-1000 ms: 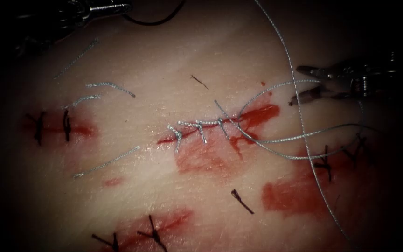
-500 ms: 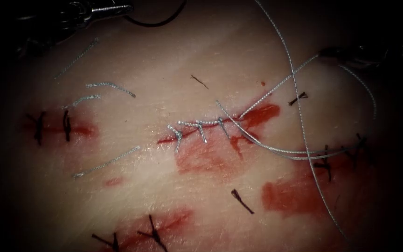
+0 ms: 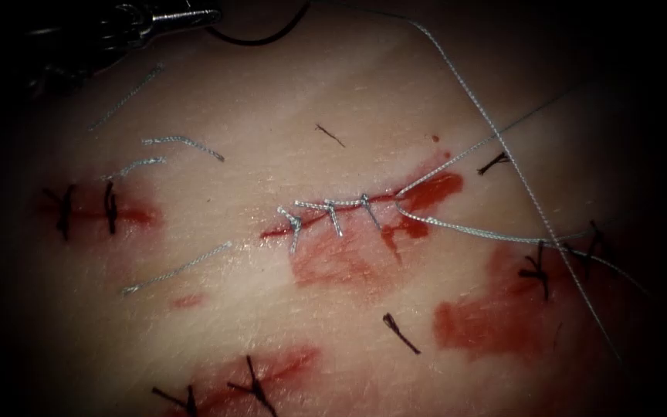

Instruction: Wound Closure

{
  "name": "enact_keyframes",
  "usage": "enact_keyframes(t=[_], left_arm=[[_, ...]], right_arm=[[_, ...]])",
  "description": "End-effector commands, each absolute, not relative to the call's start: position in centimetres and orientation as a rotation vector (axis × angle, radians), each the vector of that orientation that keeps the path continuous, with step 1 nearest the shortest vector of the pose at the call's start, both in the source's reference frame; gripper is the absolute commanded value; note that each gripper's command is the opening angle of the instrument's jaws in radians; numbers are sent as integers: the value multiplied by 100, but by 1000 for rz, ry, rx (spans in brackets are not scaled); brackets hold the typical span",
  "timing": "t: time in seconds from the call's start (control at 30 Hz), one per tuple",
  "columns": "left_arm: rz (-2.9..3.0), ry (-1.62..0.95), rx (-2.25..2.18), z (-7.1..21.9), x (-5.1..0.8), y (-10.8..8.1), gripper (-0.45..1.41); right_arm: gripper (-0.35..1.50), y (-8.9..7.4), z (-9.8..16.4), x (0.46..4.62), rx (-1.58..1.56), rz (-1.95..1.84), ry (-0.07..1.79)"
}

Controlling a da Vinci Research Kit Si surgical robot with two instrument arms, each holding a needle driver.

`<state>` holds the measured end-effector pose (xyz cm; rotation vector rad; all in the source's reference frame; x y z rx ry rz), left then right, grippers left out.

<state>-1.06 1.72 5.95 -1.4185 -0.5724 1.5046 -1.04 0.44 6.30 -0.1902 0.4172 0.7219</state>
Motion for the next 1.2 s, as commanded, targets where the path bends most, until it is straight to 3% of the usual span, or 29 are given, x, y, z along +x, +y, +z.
enact_keyframes(t=[0.03,0.27,0.43,0.47,0.53,0.7,0.77,0.87,0.9,0.97,1.03,1.07,1.2], left_arm=[[1505,-573,-1419,600,-111,171,-45],[1505,-573,-1419,600,-111,171,-45],[1505,-572,-1419,600,-111,171,-45],[1505,-572,-1419,600,-111,171,-45],[1505,-572,-1419,600,-111,171,-45],[1505,-575,-1420,600,-111,171,-45],[1505,-575,-1420,600,-111,171,-45],[1506,-582,-1422,599,-111,171,-45],[1506,-582,-1422,599,-112,171,-45],[1507,-586,-1423,598,-112,171,-45],[1508,-591,-1425,598,-112,171,-45],[1508,-592,-1425,598,-112,171,-45],[1509,-598,-1427,597,-113,170,-45]], right_arm=[[-35,53,635,-116,-198,737,405],[-35,71,621,-156,-231,785,352],[-35,71,617,-149,-233,799,332],[-6,71,616,-142,-222,754,341],[94,67,615,-114,-187,580,418],[123,40,602,-53,-58,566,601],[125,22,592,-23,33,552,665],[109,-14,577,18,189,486,784],[96,-26,573,31,238,481,807],[37,-53,567,58,358,446,819],[36,-85,569,94,482,369,782],[44,-100,576,113,522,331,762],[47,-122,599,131,602,311,755]])
